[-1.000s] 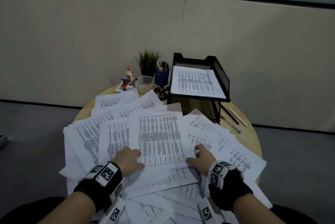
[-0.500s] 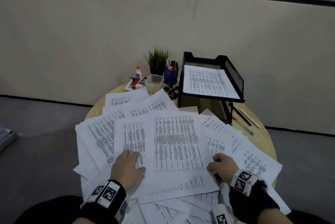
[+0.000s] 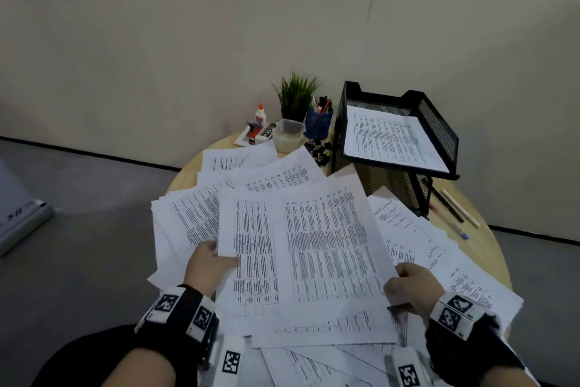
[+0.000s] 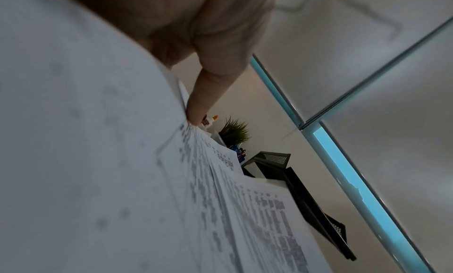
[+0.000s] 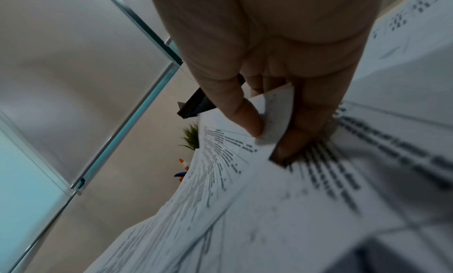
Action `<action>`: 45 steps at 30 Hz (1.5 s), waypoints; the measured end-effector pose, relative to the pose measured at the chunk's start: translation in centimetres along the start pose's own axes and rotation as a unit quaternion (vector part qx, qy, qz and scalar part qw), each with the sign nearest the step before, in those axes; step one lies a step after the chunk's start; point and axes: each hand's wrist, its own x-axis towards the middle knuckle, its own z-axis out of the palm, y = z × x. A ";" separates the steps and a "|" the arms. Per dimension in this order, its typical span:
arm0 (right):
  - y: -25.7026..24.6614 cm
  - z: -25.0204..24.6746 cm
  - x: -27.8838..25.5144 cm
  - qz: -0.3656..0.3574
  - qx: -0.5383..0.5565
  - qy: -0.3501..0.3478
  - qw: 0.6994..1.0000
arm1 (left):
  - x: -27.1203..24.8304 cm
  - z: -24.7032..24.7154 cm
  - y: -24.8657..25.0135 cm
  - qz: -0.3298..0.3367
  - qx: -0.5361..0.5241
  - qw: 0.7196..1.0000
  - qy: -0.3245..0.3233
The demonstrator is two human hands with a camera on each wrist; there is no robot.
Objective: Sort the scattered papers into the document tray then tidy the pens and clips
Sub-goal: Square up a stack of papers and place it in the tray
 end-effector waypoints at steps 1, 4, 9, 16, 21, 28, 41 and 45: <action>0.3 -0.3 0.0 0.003 0.004 0.008 1.000 | -0.2 0.0 0.1 0.008 0.003 1.000 0.003; 1.3 -1.4 -0.3 0.004 0.010 0.033 0.999 | -1.0 0.4 0.5 0.045 0.048 0.998 0.024; 2.1 -1.9 -1.2 -0.036 -0.044 0.031 0.998 | -1.7 0.9 0.9 0.081 0.094 0.988 0.087; 0.3 -0.3 -1.6 -0.051 -0.095 0.018 0.994 | -2.1 1.5 0.9 0.076 -0.017 0.995 0.058; -0.4 0.9 -1.9 -0.061 -0.040 -0.026 0.997 | -2.6 2.2 1.1 0.031 -0.074 0.996 -0.042; 0.0 0.8 -1.4 -0.044 -0.032 0.007 0.998 | -2.5 2.2 1.3 0.015 -0.098 0.994 -0.051; 2.3 -3.1 -1.5 0.043 0.138 0.063 0.988 | -1.3 -0.7 2.1 0.049 -0.053 0.997 0.011; 3.0 -2.8 -1.9 0.054 0.149 0.039 0.987 | -1.2 -0.5 1.8 0.028 -0.041 0.998 -0.035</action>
